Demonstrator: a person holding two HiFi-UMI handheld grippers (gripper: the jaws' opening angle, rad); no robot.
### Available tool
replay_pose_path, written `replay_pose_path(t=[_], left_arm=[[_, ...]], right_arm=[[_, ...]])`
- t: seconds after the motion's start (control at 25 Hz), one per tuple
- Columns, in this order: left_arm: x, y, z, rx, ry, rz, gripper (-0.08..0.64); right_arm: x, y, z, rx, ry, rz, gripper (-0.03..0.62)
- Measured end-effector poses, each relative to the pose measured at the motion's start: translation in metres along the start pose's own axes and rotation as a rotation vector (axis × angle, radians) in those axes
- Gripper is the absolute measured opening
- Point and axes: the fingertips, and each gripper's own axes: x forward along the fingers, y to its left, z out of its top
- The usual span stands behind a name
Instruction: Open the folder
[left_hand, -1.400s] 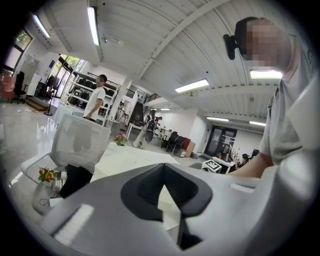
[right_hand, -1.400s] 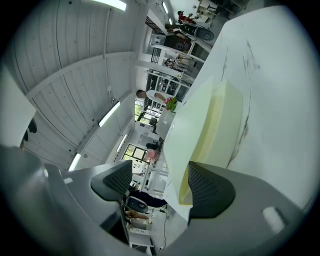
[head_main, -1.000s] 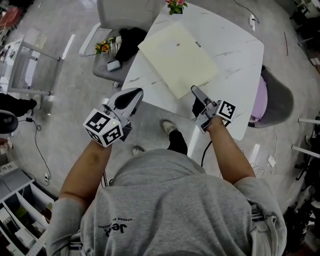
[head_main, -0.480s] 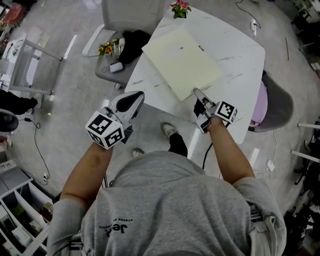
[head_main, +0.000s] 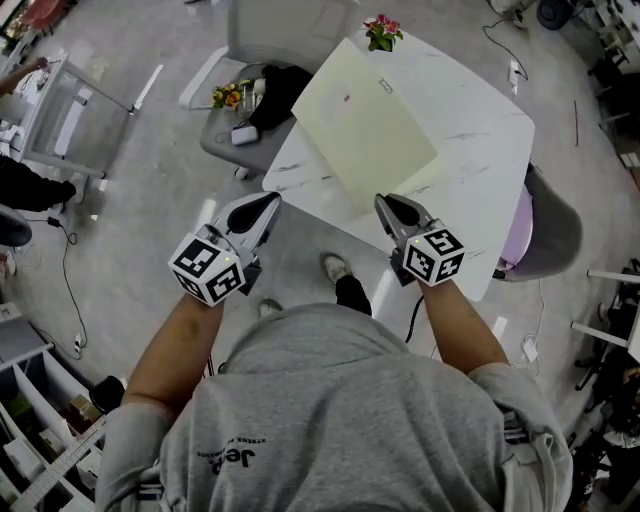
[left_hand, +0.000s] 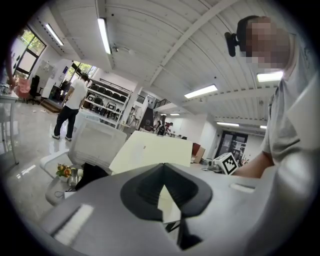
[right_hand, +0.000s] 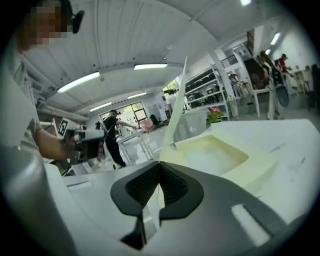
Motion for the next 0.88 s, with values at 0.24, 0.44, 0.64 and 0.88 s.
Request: replay_pose_path(t=[0.24,0.44,0.64,0.88], left_arm=[[-0.037,0.013,-0.005,-0.026,-0.029,0.075,0.049],[-0.075,0.026,-0.008,-0.046,-0.055,0.144,0.049],[-0.111,0.035,-0.011,-0.063,-0.083,0.208,0.049],[-0.149,0.043,-0.017,-0.085,-0.119,0.285,0.049]], right_arm=[[0.019,0.04,-0.02,-0.317,0.153,0.019,0.006],[0.037,0.055,-0.046,-0.508,0.304,-0.001,0.006],[0.055,0.062,-0.074,-0.601,0.42,0.011,0.006],[0.081,0.071,-0.094,-0.668,0.532,0.039,0.006]])
